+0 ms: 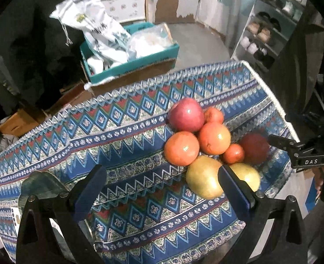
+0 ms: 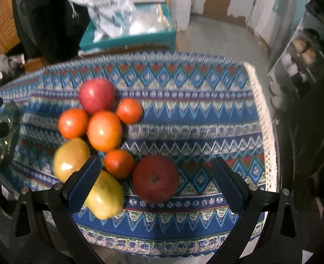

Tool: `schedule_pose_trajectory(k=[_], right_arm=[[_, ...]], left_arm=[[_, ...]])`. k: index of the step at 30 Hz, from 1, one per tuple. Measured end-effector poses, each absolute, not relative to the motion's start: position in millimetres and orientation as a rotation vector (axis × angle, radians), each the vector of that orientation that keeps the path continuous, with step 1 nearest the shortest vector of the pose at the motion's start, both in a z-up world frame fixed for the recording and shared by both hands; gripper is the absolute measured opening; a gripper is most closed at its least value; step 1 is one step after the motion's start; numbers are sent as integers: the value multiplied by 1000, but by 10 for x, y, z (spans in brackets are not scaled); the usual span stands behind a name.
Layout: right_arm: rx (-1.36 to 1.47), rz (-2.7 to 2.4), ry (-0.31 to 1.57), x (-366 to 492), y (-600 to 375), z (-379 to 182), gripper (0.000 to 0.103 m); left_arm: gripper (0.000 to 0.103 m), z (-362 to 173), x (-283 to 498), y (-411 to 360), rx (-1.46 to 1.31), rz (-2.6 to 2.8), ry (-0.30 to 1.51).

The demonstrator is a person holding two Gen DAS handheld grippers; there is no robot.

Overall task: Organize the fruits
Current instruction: 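Reach the right gripper to the large red apple while the left gripper grasps an orange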

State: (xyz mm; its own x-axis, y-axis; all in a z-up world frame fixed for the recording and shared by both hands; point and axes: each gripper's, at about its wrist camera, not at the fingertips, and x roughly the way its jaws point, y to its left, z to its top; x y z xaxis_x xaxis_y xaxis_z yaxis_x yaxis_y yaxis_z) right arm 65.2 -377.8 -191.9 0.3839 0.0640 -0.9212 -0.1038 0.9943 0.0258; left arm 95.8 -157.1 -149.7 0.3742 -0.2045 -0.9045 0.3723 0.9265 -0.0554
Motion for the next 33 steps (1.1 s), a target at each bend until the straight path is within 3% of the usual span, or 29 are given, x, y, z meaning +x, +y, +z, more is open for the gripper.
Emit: schedule_pose_trajectory(k=[15, 19, 22, 33], right_arm=[[-100, 122, 1376, 731, -3793, -2679, 98], [-92, 137, 1387, 732, -3803, -2788, 89], [-61, 165, 1363, 723, -3795, -2781, 72], [-34, 101, 1291, 779, -3926, -2604, 72]], left_arm=[[103, -2019, 1149, -1672, 150, -387, 1251], [103, -2107, 1243, -1741, 127, -393, 1279], [103, -2170, 1324, -1789, 94, -393, 1290], [103, -2558, 1547, -1990, 85, -381, 1370]])
